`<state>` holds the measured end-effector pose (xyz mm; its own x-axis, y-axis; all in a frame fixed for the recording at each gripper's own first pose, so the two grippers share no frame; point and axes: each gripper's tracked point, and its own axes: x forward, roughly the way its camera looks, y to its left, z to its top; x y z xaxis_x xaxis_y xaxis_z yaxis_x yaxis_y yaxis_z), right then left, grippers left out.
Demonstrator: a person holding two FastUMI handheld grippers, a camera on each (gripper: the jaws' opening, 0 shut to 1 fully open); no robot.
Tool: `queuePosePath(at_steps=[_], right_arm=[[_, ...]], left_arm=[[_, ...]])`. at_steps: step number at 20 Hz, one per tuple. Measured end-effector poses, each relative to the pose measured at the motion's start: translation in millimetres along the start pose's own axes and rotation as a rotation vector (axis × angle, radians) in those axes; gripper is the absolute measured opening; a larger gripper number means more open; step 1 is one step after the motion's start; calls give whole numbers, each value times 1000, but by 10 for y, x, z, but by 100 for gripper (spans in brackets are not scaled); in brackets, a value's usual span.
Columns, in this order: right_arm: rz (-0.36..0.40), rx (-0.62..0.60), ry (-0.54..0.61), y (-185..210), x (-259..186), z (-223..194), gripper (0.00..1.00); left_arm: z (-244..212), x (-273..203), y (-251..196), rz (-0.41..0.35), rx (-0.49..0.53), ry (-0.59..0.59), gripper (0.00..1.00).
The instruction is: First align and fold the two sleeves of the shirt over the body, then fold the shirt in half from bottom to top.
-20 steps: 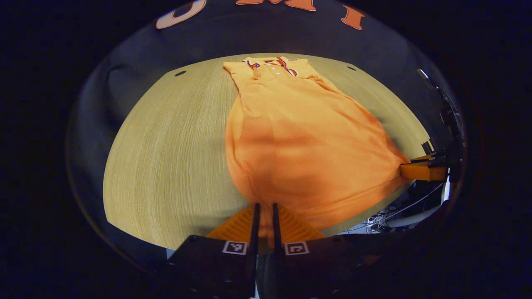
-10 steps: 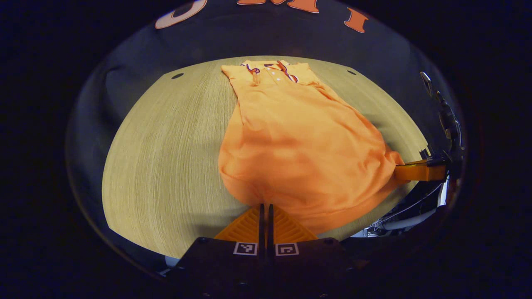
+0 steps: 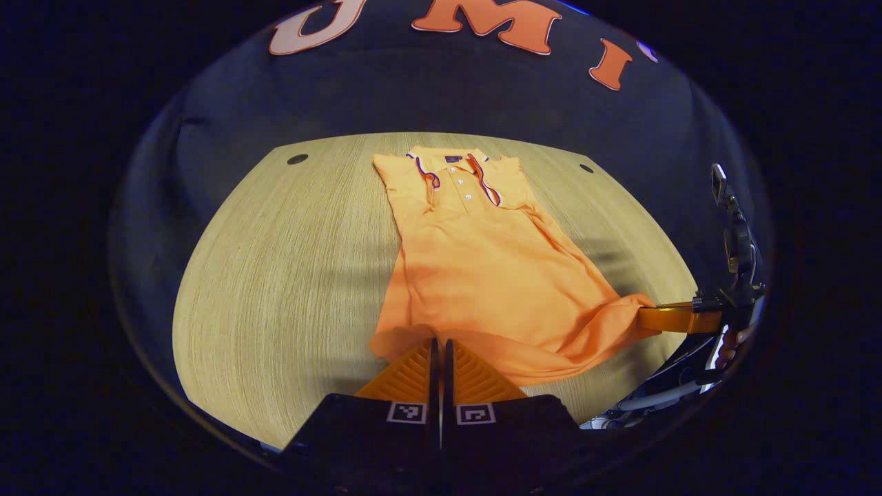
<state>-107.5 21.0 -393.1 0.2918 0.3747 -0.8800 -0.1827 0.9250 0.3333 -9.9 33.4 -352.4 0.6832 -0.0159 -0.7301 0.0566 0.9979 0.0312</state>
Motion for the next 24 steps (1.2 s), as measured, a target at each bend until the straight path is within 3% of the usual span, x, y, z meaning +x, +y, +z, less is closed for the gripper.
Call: queuePosePath(at_steps=[24], right_arm=[[-40,-93,-108,172,322,1559,4]], left_arm=[[1603,521,274,-36,30,-129,2]])
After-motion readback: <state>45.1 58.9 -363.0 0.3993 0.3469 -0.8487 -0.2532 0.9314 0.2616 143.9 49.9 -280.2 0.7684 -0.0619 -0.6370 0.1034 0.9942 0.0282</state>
